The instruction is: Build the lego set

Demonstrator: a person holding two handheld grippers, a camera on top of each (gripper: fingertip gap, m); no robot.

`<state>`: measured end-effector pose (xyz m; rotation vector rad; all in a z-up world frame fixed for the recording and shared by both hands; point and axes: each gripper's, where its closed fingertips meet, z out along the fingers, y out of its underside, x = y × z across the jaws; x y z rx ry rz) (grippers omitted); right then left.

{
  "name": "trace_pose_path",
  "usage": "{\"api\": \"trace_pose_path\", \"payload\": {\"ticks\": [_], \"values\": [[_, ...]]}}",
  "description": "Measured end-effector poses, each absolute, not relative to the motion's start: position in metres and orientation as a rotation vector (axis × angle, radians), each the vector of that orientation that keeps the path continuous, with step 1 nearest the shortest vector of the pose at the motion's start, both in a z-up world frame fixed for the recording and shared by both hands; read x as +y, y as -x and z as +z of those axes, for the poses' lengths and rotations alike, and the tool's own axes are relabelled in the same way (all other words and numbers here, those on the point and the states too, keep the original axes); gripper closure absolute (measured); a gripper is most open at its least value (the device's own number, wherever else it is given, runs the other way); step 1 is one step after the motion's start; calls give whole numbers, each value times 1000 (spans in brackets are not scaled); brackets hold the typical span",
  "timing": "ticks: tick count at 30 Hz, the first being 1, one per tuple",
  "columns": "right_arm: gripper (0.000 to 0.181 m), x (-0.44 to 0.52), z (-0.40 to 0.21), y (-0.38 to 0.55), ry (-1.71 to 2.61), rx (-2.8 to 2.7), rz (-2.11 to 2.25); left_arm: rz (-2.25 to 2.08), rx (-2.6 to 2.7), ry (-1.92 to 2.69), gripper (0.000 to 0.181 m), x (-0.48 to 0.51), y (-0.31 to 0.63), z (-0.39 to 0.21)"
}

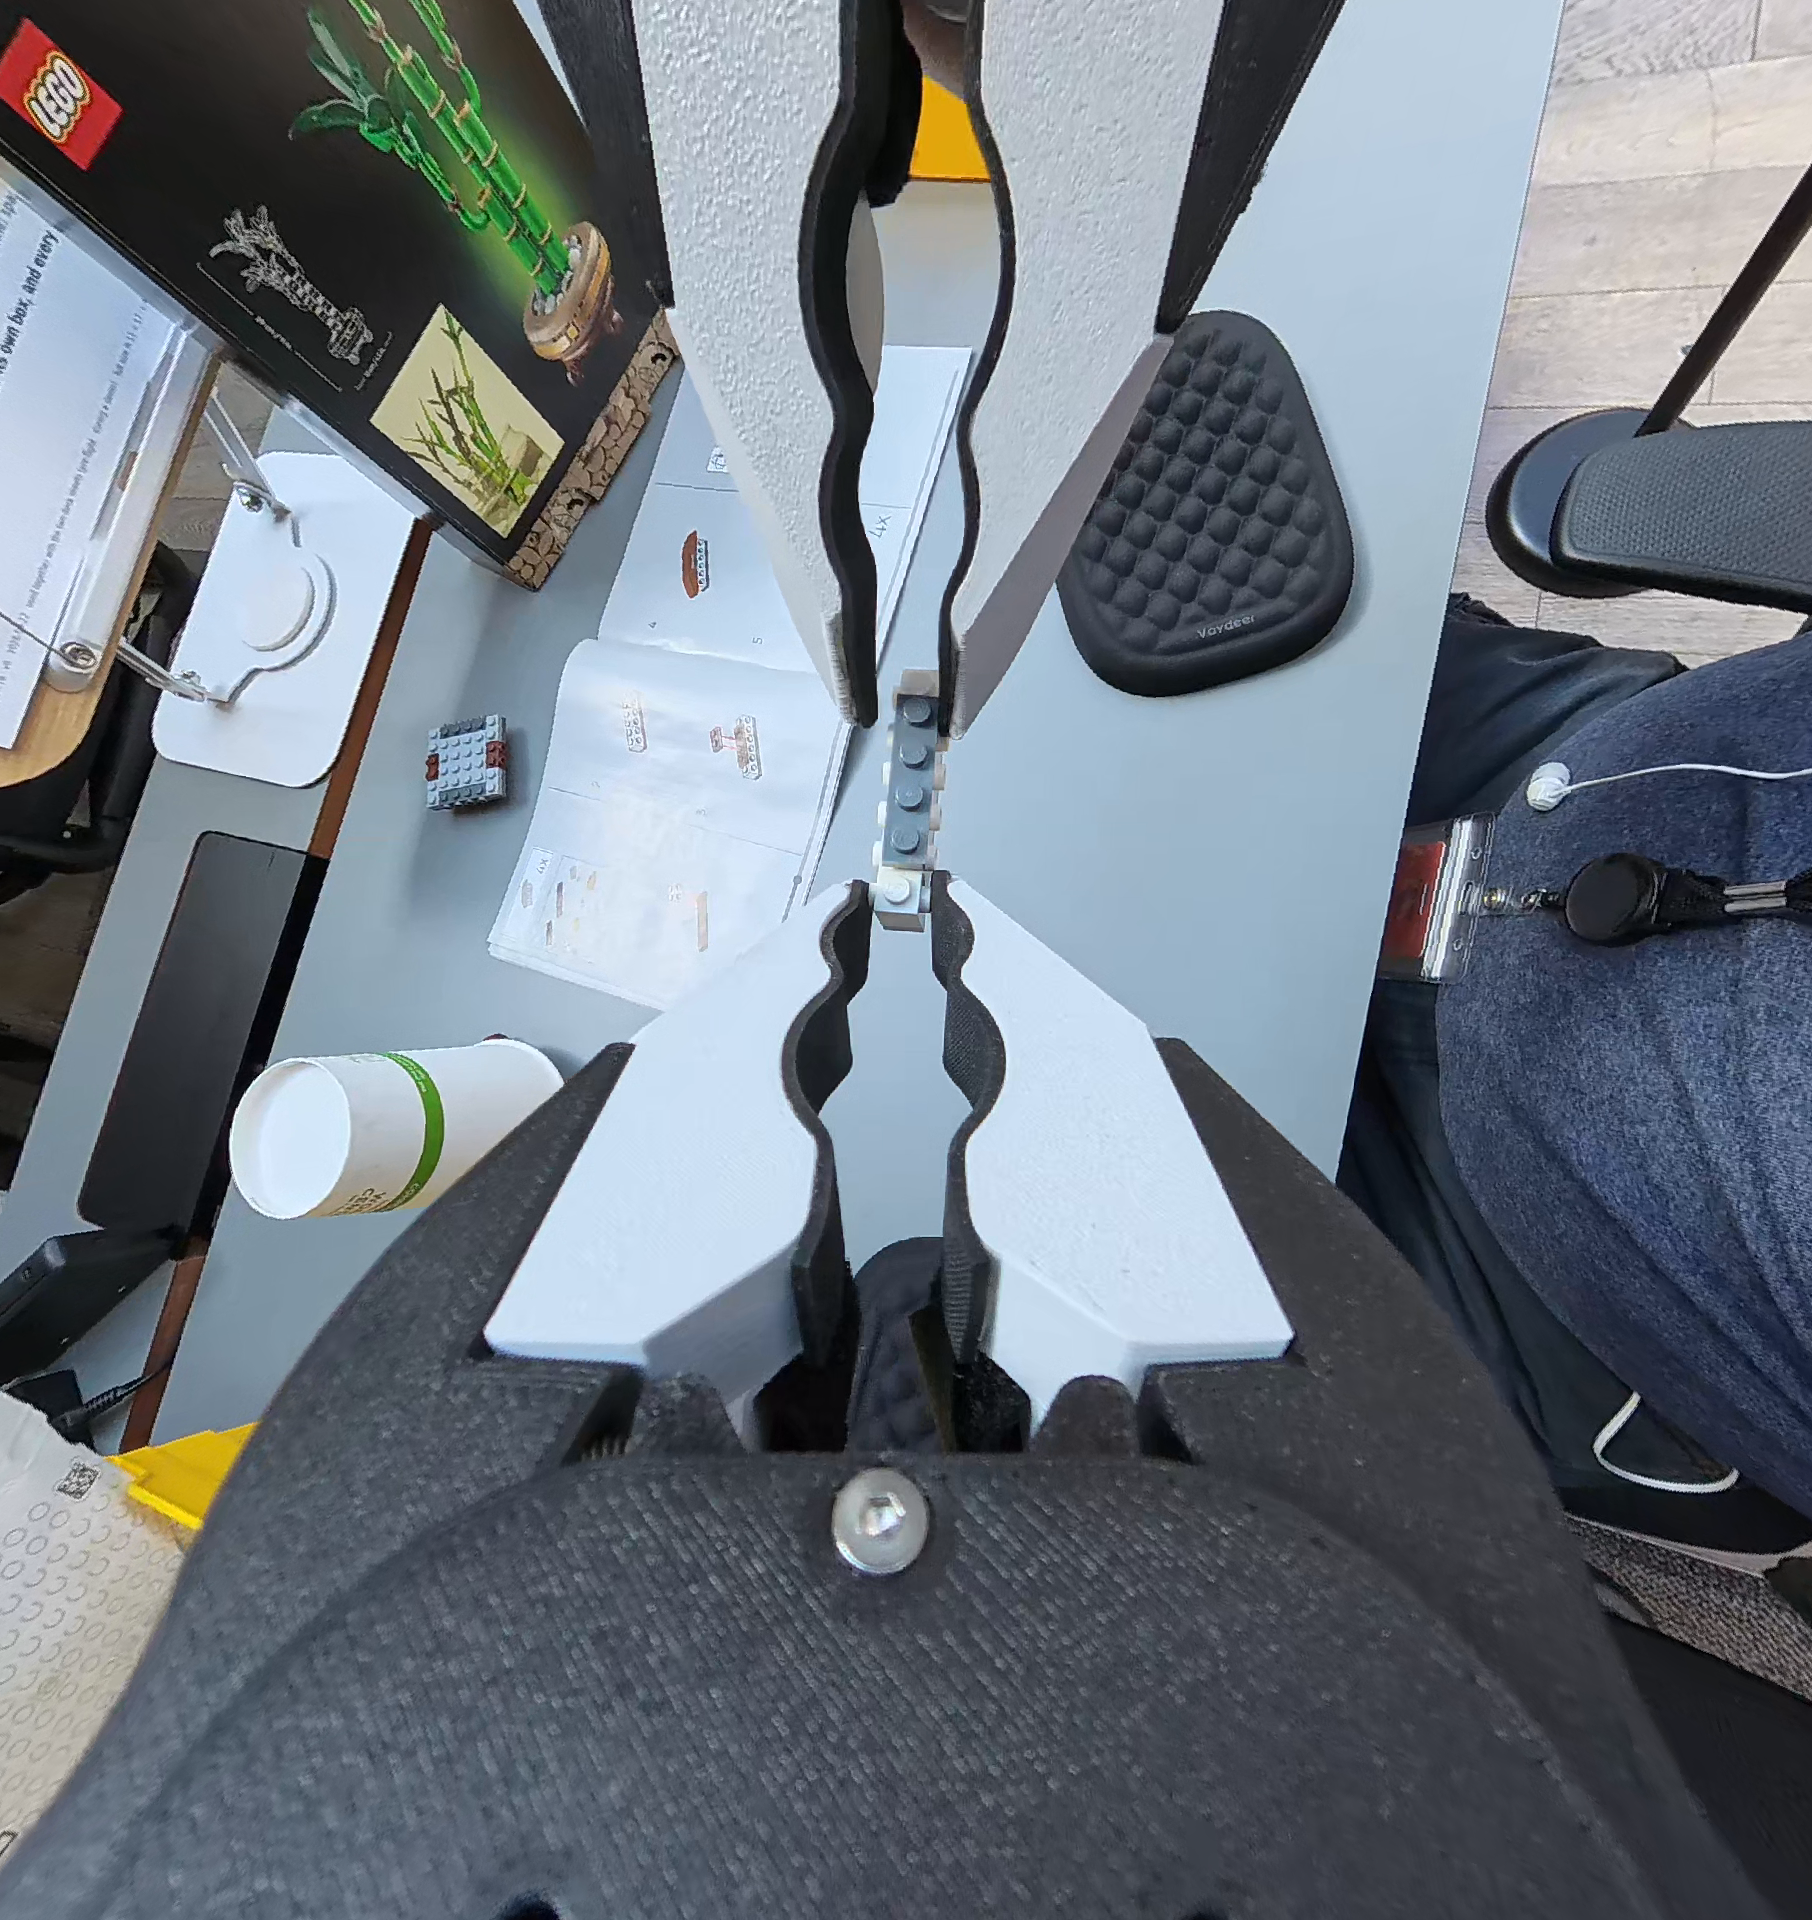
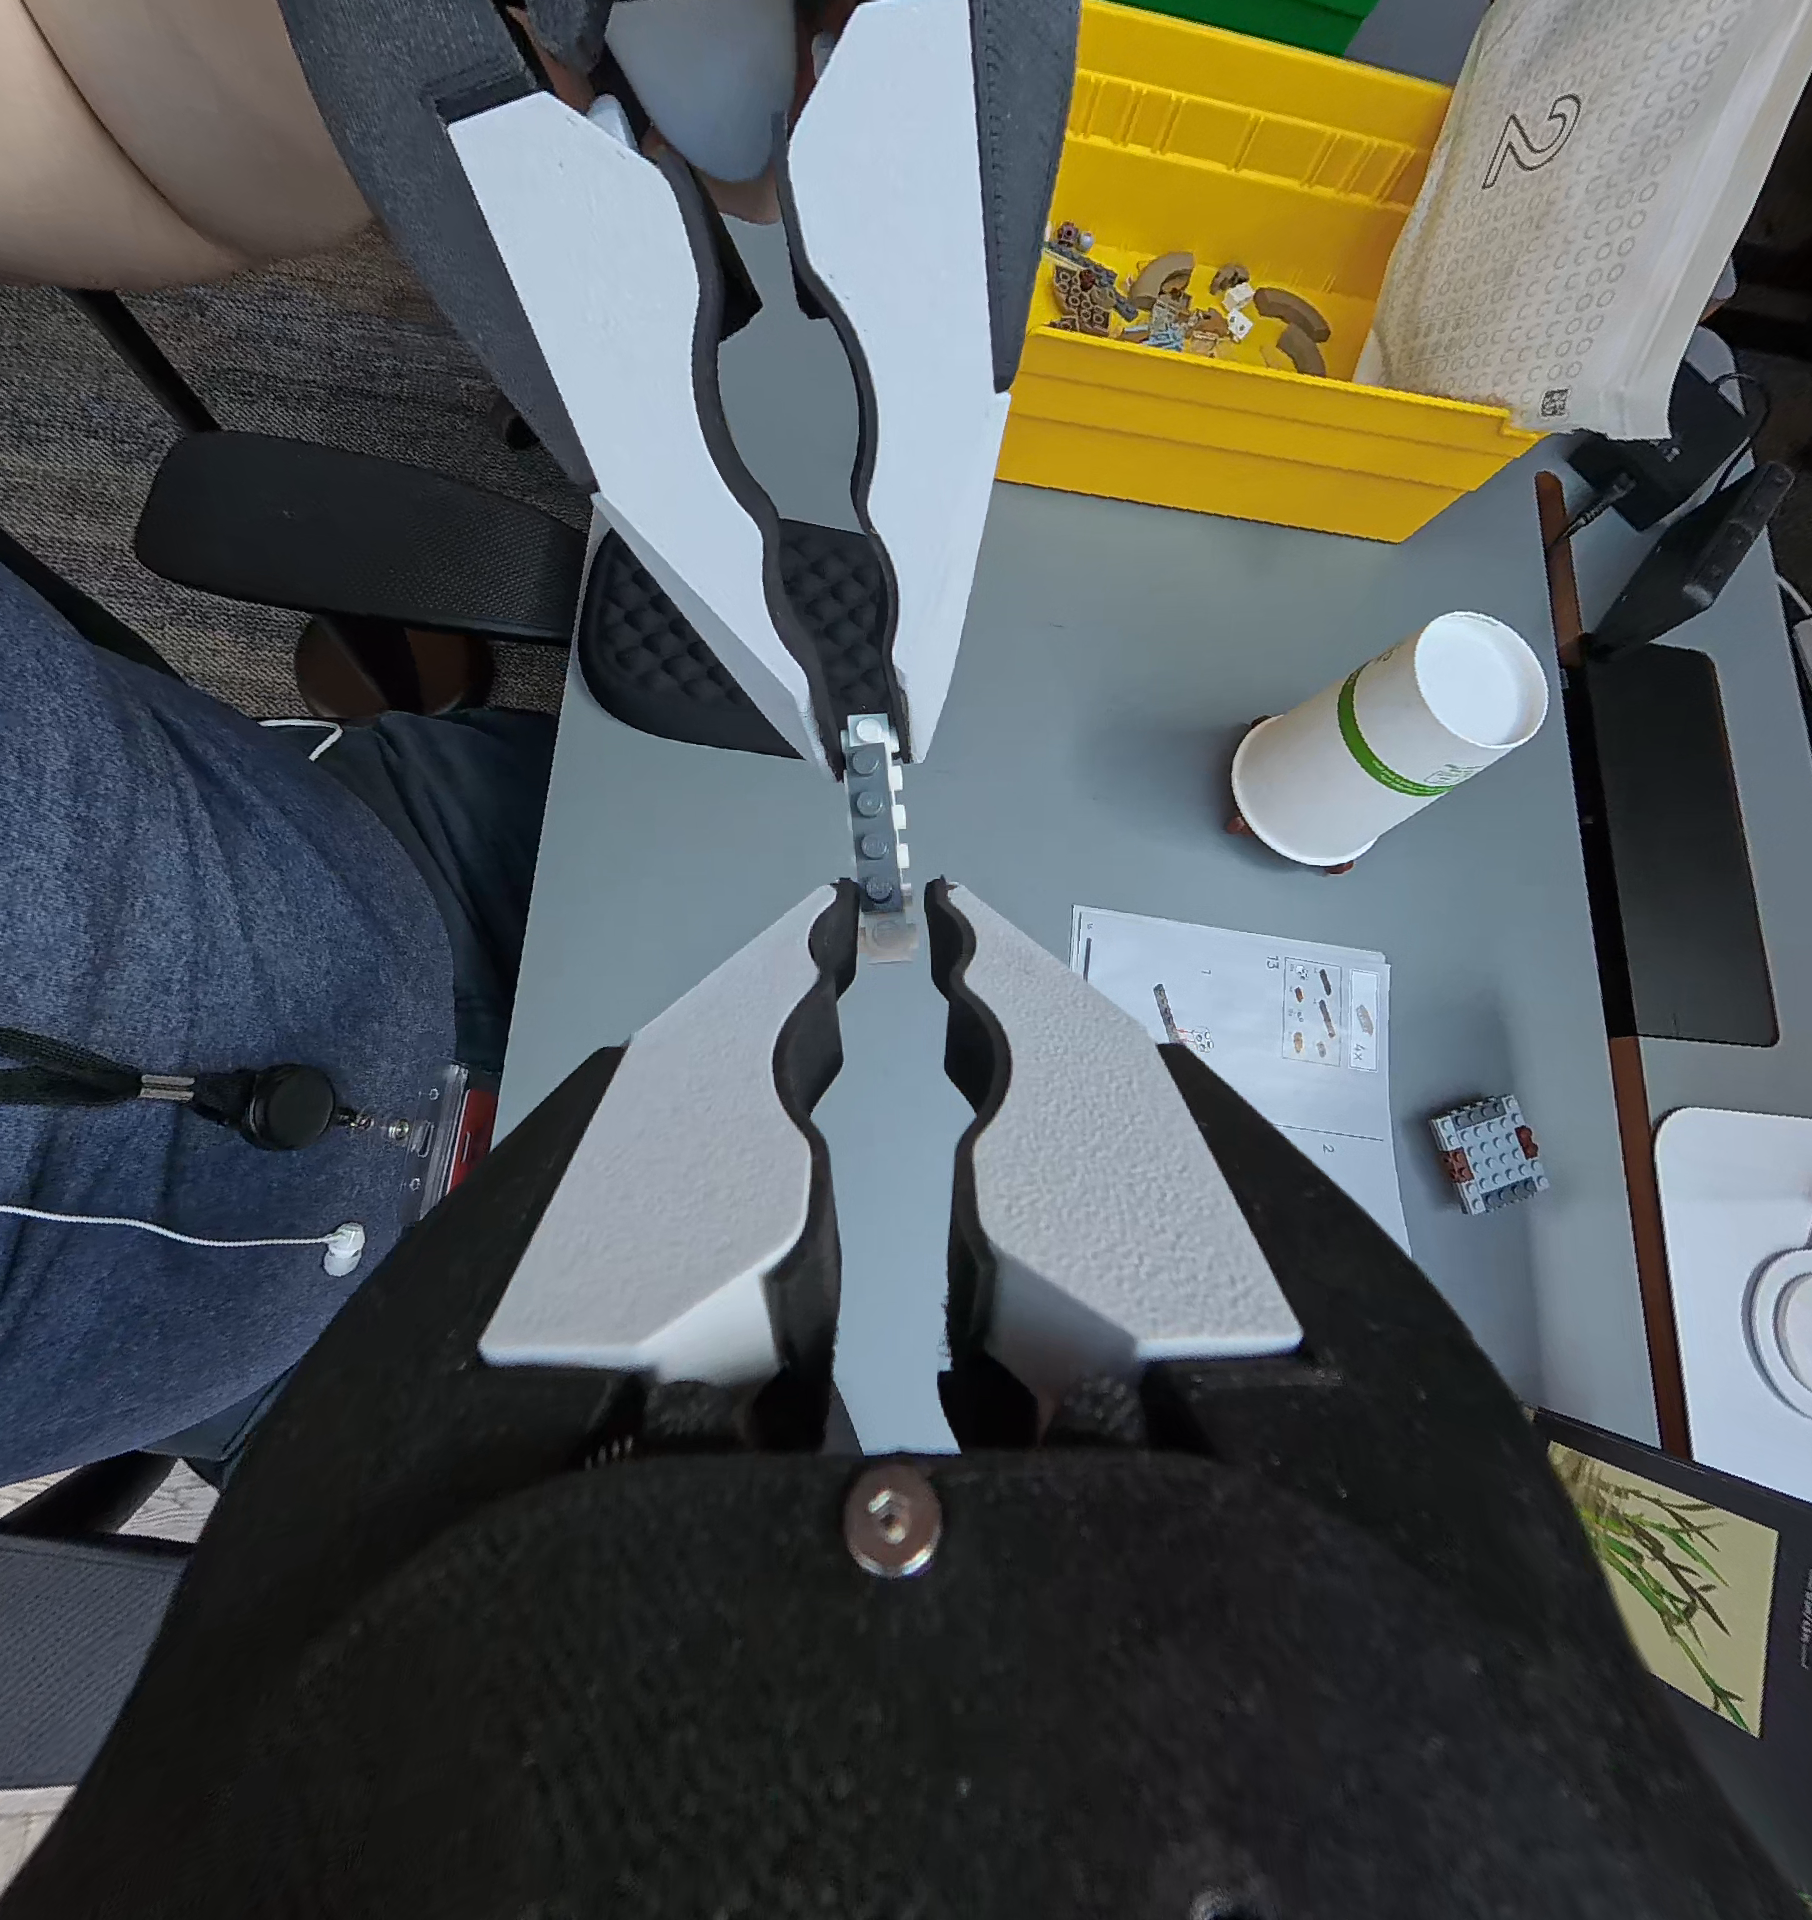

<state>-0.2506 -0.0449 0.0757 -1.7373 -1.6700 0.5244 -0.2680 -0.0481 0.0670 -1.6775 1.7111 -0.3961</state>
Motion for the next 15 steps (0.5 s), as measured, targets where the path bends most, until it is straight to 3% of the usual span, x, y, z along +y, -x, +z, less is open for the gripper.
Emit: {"api": "trace_pose_path", "payload": {"ticks": [3, 15], "values": [[174, -47, 78, 251, 1737, -1667, 547, -412, 1706, 1679, 172, -49, 268, 68], [169, -50, 80, 252, 1739, -1676, 562, -426, 1718, 1662, 172, -53, 267, 70]]}}
